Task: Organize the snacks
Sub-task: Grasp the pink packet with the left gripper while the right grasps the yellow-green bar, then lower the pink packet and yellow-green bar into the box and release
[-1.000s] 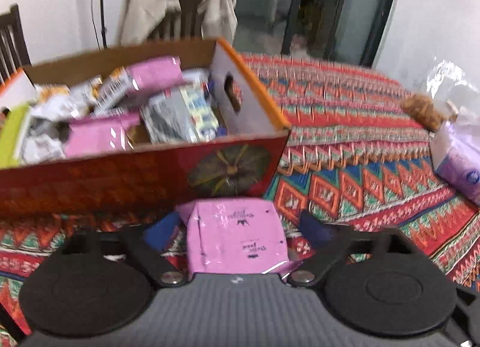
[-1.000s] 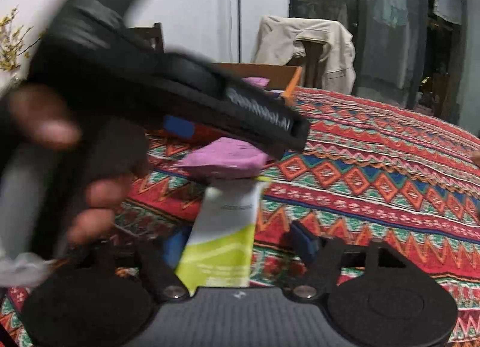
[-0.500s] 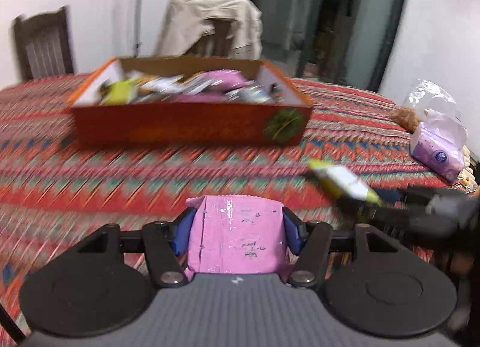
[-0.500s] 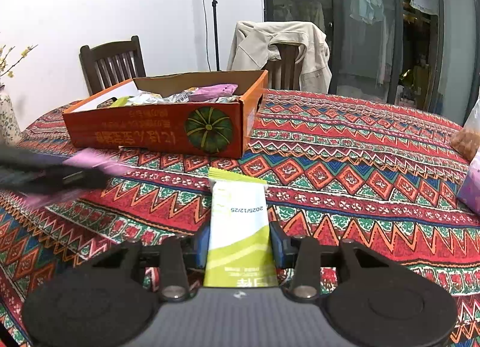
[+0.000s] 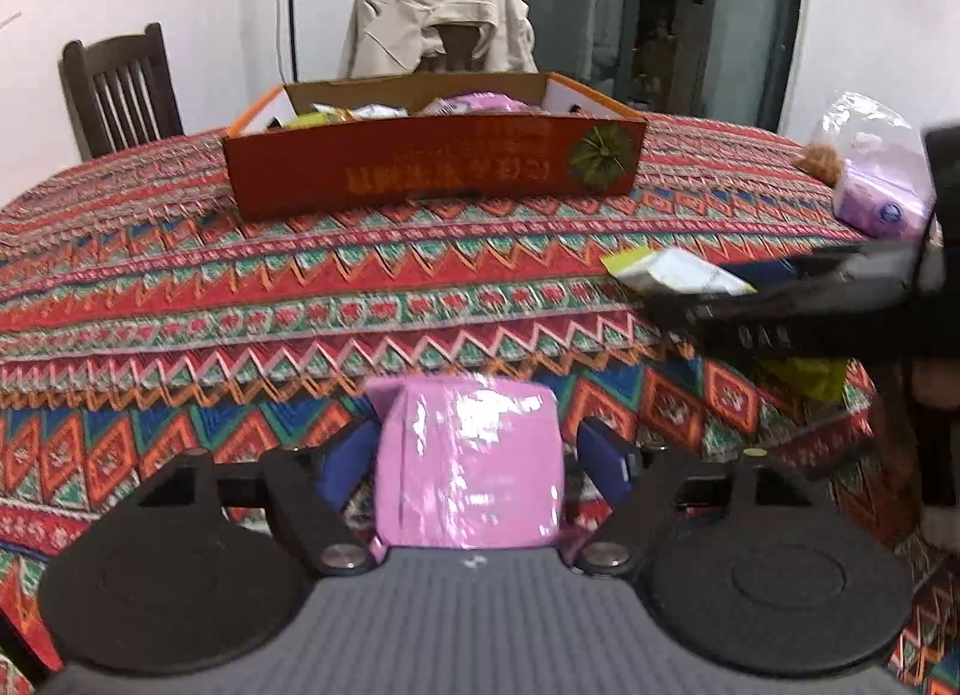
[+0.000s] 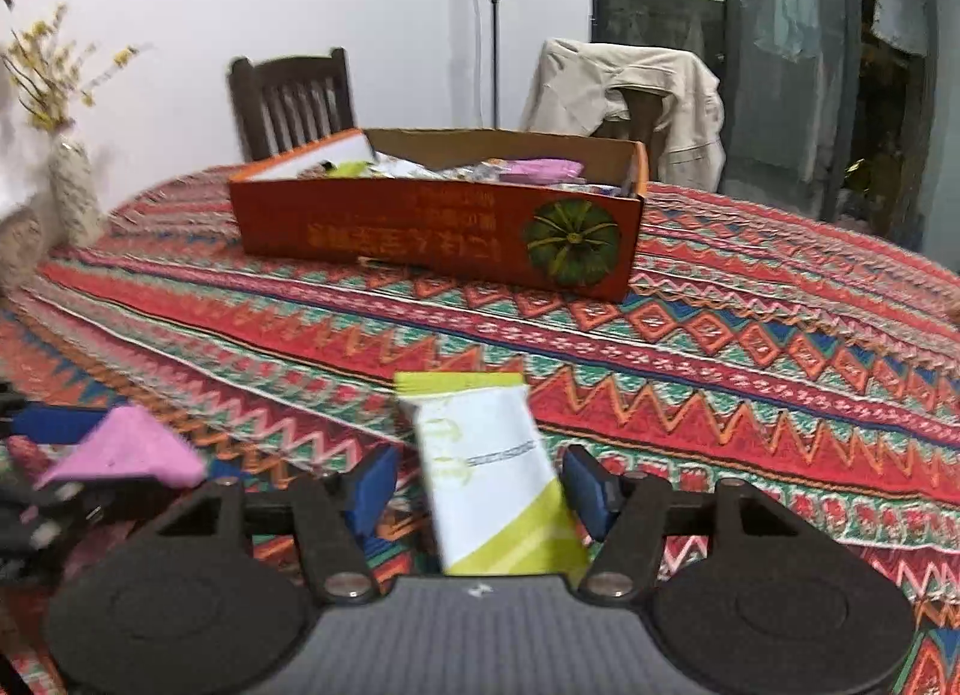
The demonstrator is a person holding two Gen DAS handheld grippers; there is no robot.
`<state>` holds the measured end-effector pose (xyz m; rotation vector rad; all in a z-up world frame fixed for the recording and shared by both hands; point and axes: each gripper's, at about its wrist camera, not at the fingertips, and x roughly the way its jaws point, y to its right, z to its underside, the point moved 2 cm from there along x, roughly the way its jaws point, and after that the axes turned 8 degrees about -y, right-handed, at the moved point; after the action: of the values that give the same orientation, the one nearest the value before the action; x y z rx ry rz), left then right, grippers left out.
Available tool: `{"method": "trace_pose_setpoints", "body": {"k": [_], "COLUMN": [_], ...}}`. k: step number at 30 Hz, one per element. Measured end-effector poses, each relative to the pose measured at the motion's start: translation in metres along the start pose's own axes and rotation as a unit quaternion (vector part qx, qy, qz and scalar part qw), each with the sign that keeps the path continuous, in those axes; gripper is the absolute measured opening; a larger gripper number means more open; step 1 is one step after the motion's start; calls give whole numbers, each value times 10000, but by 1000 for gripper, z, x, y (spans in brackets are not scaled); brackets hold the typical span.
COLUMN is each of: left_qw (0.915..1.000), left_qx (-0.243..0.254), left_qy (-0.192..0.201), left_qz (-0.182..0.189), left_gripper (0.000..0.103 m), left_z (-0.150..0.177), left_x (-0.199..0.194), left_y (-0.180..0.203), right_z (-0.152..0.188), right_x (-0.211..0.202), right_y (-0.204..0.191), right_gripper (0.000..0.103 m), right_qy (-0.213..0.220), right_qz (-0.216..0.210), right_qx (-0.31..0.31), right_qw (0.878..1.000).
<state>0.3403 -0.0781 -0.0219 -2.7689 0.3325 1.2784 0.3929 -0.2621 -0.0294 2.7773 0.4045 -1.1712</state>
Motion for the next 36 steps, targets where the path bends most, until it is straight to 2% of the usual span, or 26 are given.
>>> {"method": "trace_pose_setpoints", "body": {"k": [2,3,5,7,12,14,19,23,26,27,28,29,32,36], "left_qw": [10000,10000,9999,9999,9997,9992,9983,9966,9918,9914,9916,9926,9964,9976], "left_qx": [47,58,-6,51,-51,-110,-154,-88,-172,-124,-89,-222,-352,-650], "left_qy": [39,38,85,135,211,343,528,735,1186,1187,1097,995,723,169], "left_qz": [-58,-33,61,92,144,200,169,363,436,535,676,662,259,138], "left_gripper": [77,76,63,64,63,63,63,63,64,64,64,64,63,63], "left_z": [6,8,15,22,26,20,1,-43,-106,-125,-149,-168,-216,-254], "left_x": [-2,-5,-12,-19,-31,-37,-38,-40,-39,-32,-17,0,54,125], "left_y": [1,2,1,0,-8,-12,-17,-34,-57,-61,-66,-72,-80,-90], "right_z": [-1,-2,-1,5,20,23,18,-7,-52,-69,-91,-109,-164,-209], "right_x": [1,1,-5,-20,-59,-64,-64,-57,-55,-52,-45,-36,14,88], "right_y": [1,2,-1,-11,-22,-23,-23,-13,3,10,19,28,57,74], "right_gripper": [59,52,37,37,37,37,37,37,37,37,37,37,37,37], "right_qy": [-1,-38,-127,-108,75,90,177,239,545,660,772,815,619,290], "right_qz": [-21,-5,32,111,-372,-617,-685,-695,-805,-816,-842,-866,-968,-44], "right_qx": [55,69,71,-18,293,451,545,499,474,498,573,684,1107,1086], "right_qw": [10000,10000,9999,9999,9989,9970,9960,9960,9941,9932,9918,9906,9872,9937]}}
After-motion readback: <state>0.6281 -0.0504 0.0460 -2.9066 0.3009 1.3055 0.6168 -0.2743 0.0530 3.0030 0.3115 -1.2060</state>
